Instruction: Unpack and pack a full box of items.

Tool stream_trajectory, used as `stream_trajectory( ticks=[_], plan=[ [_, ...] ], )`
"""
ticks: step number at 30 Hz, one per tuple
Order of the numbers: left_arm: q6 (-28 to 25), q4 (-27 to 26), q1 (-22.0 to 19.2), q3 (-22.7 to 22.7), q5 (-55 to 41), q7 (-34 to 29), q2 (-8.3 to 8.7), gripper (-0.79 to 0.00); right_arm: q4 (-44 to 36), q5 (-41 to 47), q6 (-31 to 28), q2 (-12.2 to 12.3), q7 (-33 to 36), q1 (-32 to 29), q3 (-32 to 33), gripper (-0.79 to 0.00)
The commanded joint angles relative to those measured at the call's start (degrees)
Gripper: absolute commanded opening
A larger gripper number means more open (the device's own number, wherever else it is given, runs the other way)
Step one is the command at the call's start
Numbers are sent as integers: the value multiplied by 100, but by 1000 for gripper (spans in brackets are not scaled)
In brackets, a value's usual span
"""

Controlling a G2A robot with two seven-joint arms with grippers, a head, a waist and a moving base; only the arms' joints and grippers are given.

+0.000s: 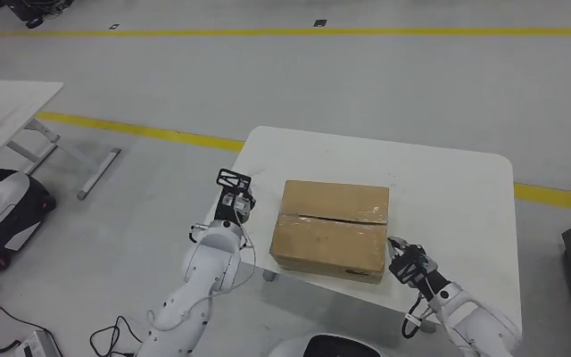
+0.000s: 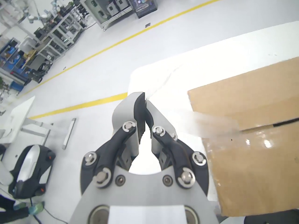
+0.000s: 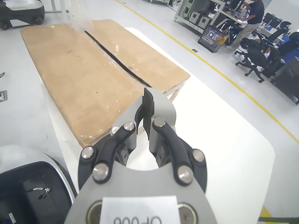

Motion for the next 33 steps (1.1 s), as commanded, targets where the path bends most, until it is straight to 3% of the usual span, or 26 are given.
stream_trajectory(
  ticks=[1,5,11,31,32,33],
  plan=[
    [121,74,44,-83,-31,56,-7,-785,74,-71,-25,-9,16,43,-65,-785],
    [340,268,51,-257,-11,152,-18,-785,186,-78,-67,-25,36,124,-119,-785],
    [756,824,-152,-560,-790,362,-70,-785,279,-142,-90,-38,130,212,-162,-785],
    [1167,2678,-968,-638,-666,541,-128,-785,223,-148,-100,-32,101,162,-87,-785],
    [1174,2819,-1037,-631,-642,516,-129,-650,220,-144,-92,-33,106,159,-86,-785],
    [1144,2935,-1114,-618,-661,491,-131,-212,218,-144,-90,-34,109,158,-87,-785]
  ],
)
